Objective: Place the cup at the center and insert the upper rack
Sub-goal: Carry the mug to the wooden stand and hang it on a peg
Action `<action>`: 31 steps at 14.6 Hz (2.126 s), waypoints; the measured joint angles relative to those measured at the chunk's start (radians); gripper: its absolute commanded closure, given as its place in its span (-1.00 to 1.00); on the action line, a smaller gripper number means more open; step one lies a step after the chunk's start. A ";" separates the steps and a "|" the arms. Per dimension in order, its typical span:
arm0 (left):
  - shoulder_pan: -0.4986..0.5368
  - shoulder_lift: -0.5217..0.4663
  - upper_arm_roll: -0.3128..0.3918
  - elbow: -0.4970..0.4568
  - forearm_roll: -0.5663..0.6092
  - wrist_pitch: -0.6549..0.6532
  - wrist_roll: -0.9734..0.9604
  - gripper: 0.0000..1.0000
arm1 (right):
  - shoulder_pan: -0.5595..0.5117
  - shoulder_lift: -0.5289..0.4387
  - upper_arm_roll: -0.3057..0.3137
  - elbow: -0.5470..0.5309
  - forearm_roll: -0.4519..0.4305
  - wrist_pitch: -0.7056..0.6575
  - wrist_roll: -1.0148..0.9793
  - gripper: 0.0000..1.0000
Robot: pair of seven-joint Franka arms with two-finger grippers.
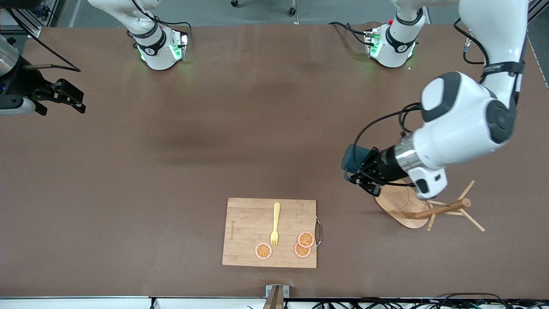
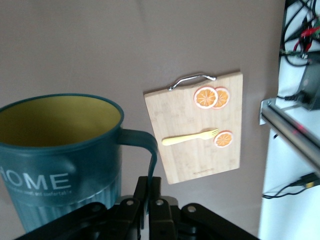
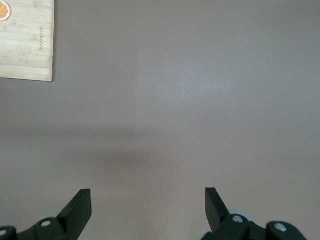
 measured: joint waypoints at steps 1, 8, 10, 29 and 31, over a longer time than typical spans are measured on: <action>0.031 0.000 0.000 -0.005 -0.034 0.000 0.006 0.99 | 0.000 0.000 0.000 0.000 0.000 0.000 0.000 -1.00; 0.173 0.042 0.002 -0.023 -0.132 0.101 0.061 0.97 | 0.000 0.000 -0.003 0.000 0.000 0.000 0.000 -1.00; 0.191 0.061 0.002 -0.023 -0.135 0.132 0.080 0.97 | 0.000 0.000 -0.003 0.000 0.000 0.000 0.000 -1.00; 0.299 0.121 0.004 -0.022 -0.137 0.159 0.246 -1.00 | 0.000 0.000 -0.007 0.001 0.000 0.000 0.000 -1.00; 0.299 0.116 0.003 -0.015 -0.137 0.175 0.246 -1.00 | 0.000 0.000 -0.007 0.002 0.000 0.000 0.000 -1.00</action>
